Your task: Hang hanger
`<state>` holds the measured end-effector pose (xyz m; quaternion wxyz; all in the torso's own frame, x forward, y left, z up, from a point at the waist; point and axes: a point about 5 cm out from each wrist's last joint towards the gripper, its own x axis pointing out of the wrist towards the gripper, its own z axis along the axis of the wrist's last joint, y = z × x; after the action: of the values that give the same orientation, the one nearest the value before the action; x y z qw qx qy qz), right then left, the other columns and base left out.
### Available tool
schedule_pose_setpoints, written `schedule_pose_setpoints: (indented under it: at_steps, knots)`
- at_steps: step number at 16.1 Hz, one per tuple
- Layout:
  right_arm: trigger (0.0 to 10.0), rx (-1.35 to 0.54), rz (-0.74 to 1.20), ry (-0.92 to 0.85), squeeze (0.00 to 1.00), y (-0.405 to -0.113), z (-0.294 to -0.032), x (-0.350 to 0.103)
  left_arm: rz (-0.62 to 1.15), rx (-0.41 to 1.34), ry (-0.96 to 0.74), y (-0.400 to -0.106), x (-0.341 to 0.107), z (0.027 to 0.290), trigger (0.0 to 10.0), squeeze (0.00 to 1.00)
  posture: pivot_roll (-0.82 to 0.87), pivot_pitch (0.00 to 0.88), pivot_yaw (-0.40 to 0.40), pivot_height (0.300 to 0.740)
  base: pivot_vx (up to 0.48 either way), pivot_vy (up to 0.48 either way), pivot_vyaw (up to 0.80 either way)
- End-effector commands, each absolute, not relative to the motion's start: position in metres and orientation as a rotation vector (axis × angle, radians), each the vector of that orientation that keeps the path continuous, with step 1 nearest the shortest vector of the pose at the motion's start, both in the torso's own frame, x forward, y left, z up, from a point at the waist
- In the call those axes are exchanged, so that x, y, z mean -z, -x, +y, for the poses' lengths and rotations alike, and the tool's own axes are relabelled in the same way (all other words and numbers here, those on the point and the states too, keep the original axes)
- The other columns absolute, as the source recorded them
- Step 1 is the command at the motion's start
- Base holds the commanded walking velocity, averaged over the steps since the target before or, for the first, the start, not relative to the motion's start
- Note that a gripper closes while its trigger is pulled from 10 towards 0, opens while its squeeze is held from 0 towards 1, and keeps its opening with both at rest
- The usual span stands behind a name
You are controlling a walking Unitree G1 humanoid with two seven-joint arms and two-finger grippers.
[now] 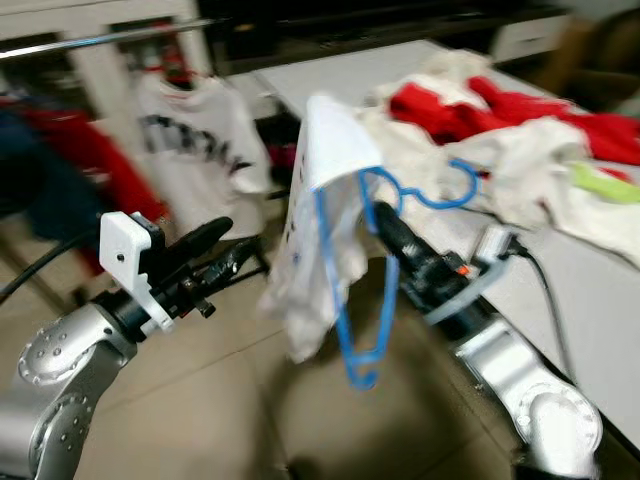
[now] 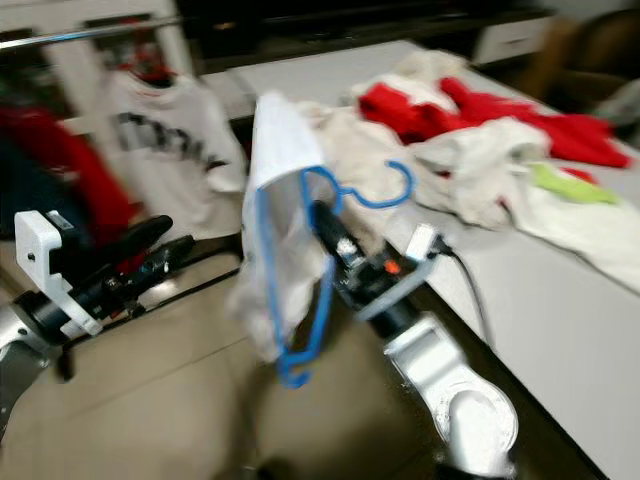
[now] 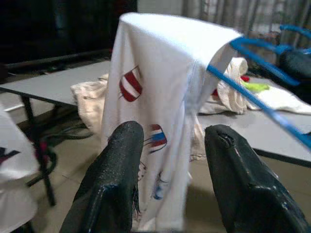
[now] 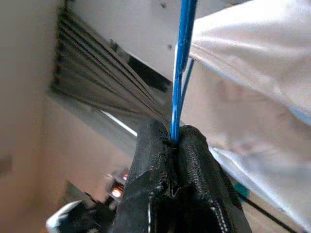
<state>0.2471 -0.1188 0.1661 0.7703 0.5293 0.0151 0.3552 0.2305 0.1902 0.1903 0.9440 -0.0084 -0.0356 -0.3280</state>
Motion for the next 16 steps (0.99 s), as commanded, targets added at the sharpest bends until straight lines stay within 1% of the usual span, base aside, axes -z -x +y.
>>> schedule_pose_setpoints:
  at_steps: [1, 2, 3, 5, 6, 8, 10, 12, 13, 14, 16]
  knots:
    - [10.0, -0.818, -0.008, -1.111, 0.00, -0.250, -0.115, -0.175, -0.085, 0.655, -0.004, -0.232, -0.192, 0.192, 10.0, 0.00, -0.02, 0.000, 0.002, 0.740, 0.000, 0.000, 0.67]
    - [10.0, -0.826, -0.002, -1.065, 0.00, -0.251, -0.116, -0.175, -0.087, 0.640, -0.008, -0.233, -0.192, 0.194, 10.0, 0.00, -0.02, 0.000, 0.000, 0.740, 0.000, 0.000, 0.66]
    - [10.0, -0.850, 0.008, -0.952, 0.00, -0.254, -0.119, -0.174, -0.079, 0.605, -0.030, -0.236, -0.189, 0.198, 10.0, 0.00, -0.02, 0.000, -0.008, 0.740, 0.000, 0.000, 0.67]
    - [10.0, -0.859, 0.016, -0.806, 0.00, -0.257, -0.122, -0.173, -0.055, 0.545, -0.080, -0.240, -0.186, 0.204, 10.0, 0.00, -0.02, 0.000, -0.010, 0.740, 0.000, 0.000, 0.67]
    - [10.0, -0.860, 0.023, -0.705, 0.00, -0.260, -0.125, -0.172, -0.053, 0.513, -0.108, -0.243, -0.185, 0.207, 10.0, 0.00, -0.02, 0.000, -0.012, 0.740, 0.000, 0.000, 0.67]
    - [10.0, -0.850, 0.020, -0.540, 0.00, -0.265, -0.130, -0.171, -0.039, 0.489, -0.159, -0.247, -0.183, 0.208, 10.0, 0.00, -0.02, 0.000, -0.009, 0.740, 0.000, 0.000, 0.67]
    - [10.0, -0.825, 0.001, -0.469, 0.00, -0.269, -0.134, -0.172, -0.036, 0.488, -0.162, -0.248, -0.181, 0.206, 10.0, 0.00, -0.03, 0.000, -0.006, 0.740, 0.000, 0.000, 0.68]
    - [10.0, -0.761, -0.052, -0.415, 0.00, -0.274, -0.137, -0.175, -0.027, 0.494, -0.176, -0.252, -0.176, 0.196, 10.0, 0.00, -0.04, 0.000, -0.005, 0.740, 0.000, 0.000, 0.68]
    - [10.0, -0.759, -0.058, -0.409, 0.00, -0.274, -0.136, -0.175, -0.026, 0.499, -0.179, -0.253, -0.175, 0.194, 10.0, 0.00, -0.04, 0.000, -0.006, 0.740, 0.000, 0.000, 0.68]
    - [10.0, -0.747, -0.068, -0.386, 0.00, -0.275, -0.133, -0.174, -0.024, 0.514, -0.169, -0.258, -0.172, 0.186, 10.0, 0.00, -0.05, 0.000, -0.011, 0.740, 0.000, 0.000, 0.68]
    - [10.0, -0.719, -0.077, -0.371, 0.00, -0.276, -0.131, -0.174, -0.018, 0.537, -0.207, -0.265, -0.168, 0.178, 10.0, 0.00, -0.06, 0.000, -0.014, 0.740, 0.000, 0.000, 0.68]
